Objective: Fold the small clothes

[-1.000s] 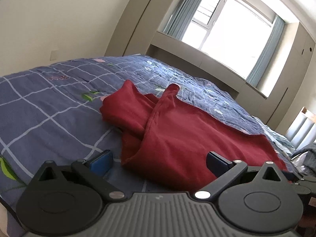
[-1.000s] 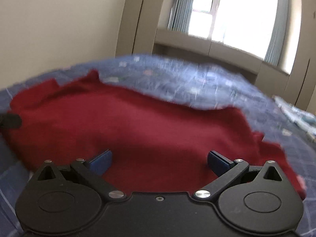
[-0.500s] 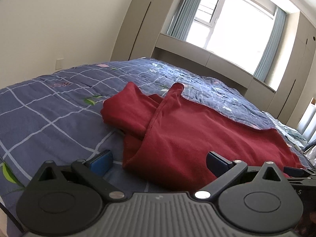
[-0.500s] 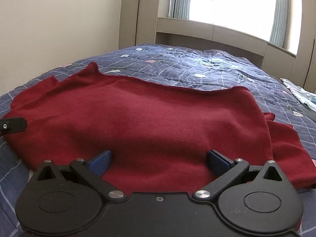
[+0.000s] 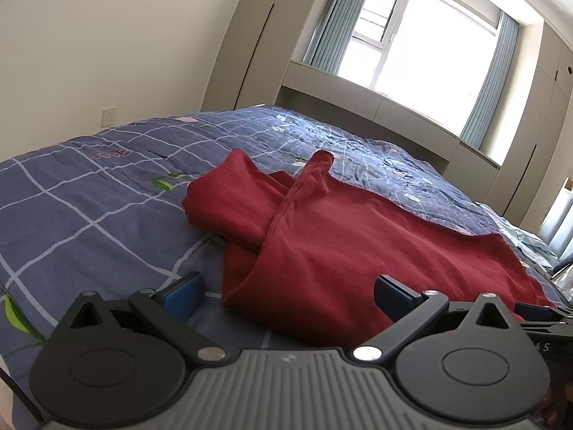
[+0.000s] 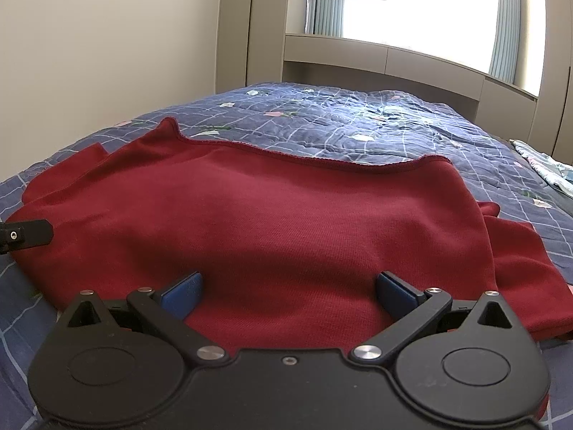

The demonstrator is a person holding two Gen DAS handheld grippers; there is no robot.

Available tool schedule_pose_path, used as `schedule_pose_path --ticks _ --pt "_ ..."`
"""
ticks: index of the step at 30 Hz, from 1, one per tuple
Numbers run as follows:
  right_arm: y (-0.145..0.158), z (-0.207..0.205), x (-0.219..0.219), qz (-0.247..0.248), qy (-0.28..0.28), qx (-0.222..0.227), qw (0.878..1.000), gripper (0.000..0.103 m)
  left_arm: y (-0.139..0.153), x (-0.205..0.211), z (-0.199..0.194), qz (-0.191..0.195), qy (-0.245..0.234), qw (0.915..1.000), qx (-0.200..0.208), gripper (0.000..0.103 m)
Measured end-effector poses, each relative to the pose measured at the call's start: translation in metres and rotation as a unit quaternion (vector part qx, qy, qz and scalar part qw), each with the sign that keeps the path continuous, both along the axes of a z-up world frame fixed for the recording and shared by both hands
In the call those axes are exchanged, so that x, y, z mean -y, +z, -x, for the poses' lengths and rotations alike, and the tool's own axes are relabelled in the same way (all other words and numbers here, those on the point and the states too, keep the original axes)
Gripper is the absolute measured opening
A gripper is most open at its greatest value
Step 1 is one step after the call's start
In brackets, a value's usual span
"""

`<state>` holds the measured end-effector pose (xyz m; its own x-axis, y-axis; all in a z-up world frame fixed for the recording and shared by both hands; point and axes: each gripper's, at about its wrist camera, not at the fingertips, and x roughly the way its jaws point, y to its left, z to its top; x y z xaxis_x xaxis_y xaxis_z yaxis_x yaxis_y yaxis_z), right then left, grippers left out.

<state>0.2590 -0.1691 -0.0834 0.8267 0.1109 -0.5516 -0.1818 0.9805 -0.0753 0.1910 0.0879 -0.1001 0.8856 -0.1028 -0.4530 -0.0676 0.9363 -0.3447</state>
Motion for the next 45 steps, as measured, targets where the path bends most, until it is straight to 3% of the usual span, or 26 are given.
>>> schedule_pose_path --ticks 8,13,15,17,20,30,35,41,45 --pt "0.000 -0.001 0.000 -0.001 0.000 0.000 1.000 0.103 0.007 -0.018 -0.012 0.055 0.036 0.9978 -0.010 0.103" --pt "0.001 0.000 0.000 -0.003 0.000 0.000 1.000 0.103 0.018 -0.015 -0.043 0.024 0.031 0.9967 -0.071 0.102" --pt "0.001 0.000 0.000 -0.004 0.000 0.000 1.000 0.103 0.020 -0.011 -0.048 0.014 0.028 0.9955 -0.089 0.097" --pt "0.001 0.000 0.000 -0.007 0.001 0.001 1.000 0.103 0.022 -0.006 -0.051 0.002 0.016 0.9953 -0.095 0.076" --pt "0.001 0.000 0.002 -0.012 0.001 0.001 1.000 0.103 0.025 -0.005 -0.054 0.011 0.018 0.9935 -0.112 0.060" --pt "0.003 0.001 0.005 -0.022 0.002 0.002 1.000 0.103 0.023 -0.014 -0.064 0.064 0.043 0.9882 -0.132 0.059" --pt "0.002 0.001 0.006 -0.023 0.003 0.002 1.000 0.103 0.029 -0.009 -0.069 0.058 0.048 0.9880 -0.135 0.020" --pt "0.004 0.003 0.010 -0.041 0.003 0.009 0.999 0.103 0.053 0.020 -0.067 -0.019 0.034 0.9936 -0.106 0.015" --pt "0.013 0.016 0.036 -0.114 -0.011 0.046 0.992 0.103 0.086 0.047 -0.067 -0.056 -0.002 0.9961 -0.068 0.014"
